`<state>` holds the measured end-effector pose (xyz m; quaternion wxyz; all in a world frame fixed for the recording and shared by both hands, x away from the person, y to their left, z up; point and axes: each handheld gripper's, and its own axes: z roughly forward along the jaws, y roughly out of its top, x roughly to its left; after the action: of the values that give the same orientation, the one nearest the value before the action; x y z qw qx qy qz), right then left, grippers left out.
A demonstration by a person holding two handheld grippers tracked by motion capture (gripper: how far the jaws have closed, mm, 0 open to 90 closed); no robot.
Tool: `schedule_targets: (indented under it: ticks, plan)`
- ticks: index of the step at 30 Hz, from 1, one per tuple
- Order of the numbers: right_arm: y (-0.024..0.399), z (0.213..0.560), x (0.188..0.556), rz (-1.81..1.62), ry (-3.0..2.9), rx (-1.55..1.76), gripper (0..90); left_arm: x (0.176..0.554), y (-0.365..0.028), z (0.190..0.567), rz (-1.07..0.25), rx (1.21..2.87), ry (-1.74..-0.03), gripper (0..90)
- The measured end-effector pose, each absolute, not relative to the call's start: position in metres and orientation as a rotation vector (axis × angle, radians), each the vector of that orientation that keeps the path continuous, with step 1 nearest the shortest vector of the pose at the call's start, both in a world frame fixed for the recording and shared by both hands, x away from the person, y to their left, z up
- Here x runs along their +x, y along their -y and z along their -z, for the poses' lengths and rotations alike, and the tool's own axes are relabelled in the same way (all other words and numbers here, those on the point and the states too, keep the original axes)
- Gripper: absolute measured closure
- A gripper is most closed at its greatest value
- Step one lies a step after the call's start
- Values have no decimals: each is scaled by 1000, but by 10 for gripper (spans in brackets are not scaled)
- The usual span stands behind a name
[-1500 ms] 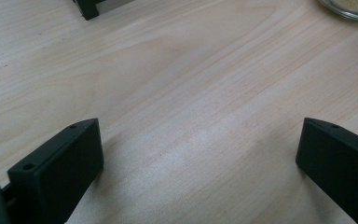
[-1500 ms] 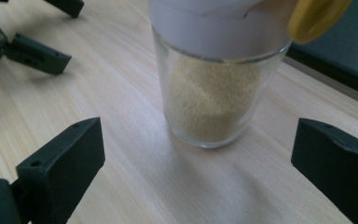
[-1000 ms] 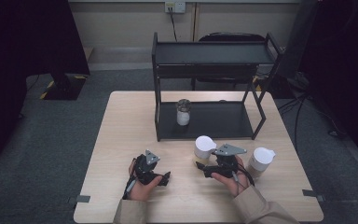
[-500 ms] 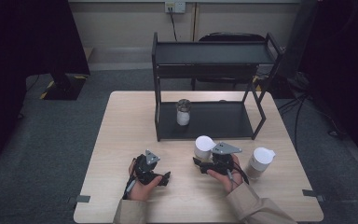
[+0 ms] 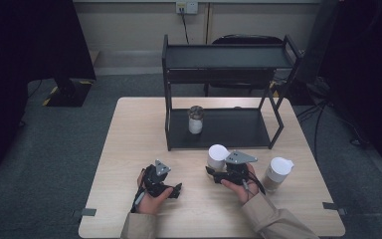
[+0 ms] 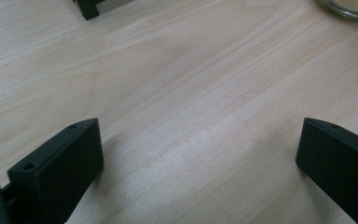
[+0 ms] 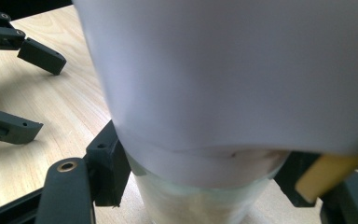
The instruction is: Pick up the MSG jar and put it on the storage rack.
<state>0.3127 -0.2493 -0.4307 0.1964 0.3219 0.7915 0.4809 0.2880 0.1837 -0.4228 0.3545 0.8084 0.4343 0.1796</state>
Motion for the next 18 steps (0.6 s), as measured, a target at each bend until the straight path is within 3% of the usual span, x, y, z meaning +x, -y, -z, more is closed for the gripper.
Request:
schedule_targets:
  ticks: [18]
  plan:
    - [249, 416, 324, -1331, -2241, 867, 308, 288, -184, 423, -464, 2090, -1123, 0]
